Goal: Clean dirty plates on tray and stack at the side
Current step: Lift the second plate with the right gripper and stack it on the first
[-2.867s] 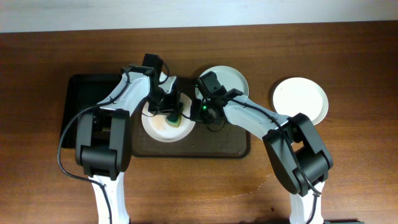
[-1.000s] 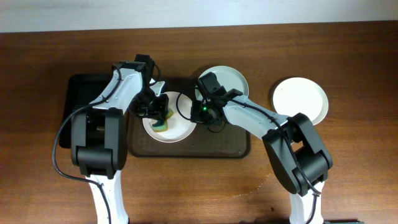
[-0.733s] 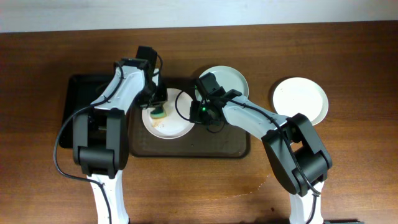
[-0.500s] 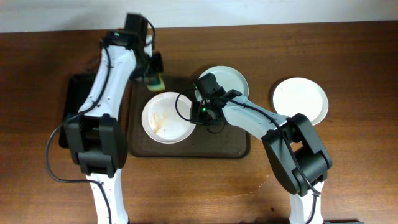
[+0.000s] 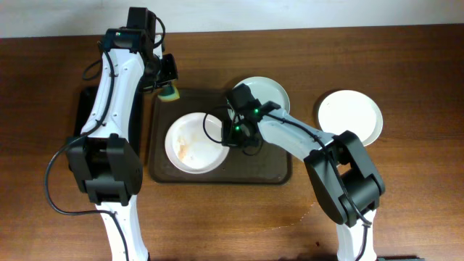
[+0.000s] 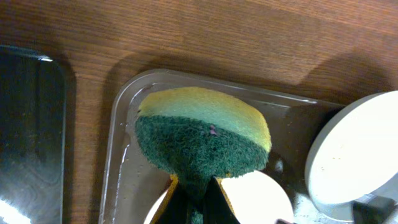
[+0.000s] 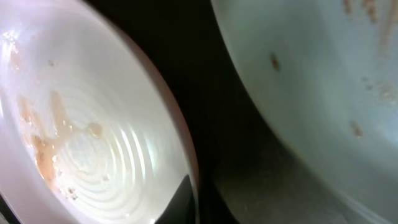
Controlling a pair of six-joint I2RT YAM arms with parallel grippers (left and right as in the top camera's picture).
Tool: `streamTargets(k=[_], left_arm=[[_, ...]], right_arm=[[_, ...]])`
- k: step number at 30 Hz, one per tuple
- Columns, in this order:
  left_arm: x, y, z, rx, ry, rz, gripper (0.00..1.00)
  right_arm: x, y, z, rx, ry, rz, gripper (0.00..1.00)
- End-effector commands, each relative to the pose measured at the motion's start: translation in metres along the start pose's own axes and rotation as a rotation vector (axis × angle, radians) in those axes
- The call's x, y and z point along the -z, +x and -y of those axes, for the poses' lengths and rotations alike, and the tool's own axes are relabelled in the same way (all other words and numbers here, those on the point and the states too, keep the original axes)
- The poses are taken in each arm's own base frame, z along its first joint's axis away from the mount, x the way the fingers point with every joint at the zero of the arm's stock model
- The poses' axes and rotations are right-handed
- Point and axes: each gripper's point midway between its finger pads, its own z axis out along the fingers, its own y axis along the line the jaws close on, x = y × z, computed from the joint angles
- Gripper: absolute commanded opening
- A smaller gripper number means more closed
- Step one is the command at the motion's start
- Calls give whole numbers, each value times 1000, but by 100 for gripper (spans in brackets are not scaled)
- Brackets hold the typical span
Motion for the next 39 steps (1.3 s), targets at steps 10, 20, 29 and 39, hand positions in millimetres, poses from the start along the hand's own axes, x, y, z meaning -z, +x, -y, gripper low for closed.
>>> streamTargets(k=[10,20,29,39], left_arm=[[3,0,-8,-3,-37,8,1],[3,-3,-12,-3,-61,20,1],[3,-4,-15,4,-62,24,1],[5,-8,-28,31,-69,28,1]], right_arm=[[157,-80,12,175,391,462,4],[227,-56,-35,353,963,880,4],[257,-31,-63,409,1126,1038,4],[212,-27,-58,464,900,803,4]])
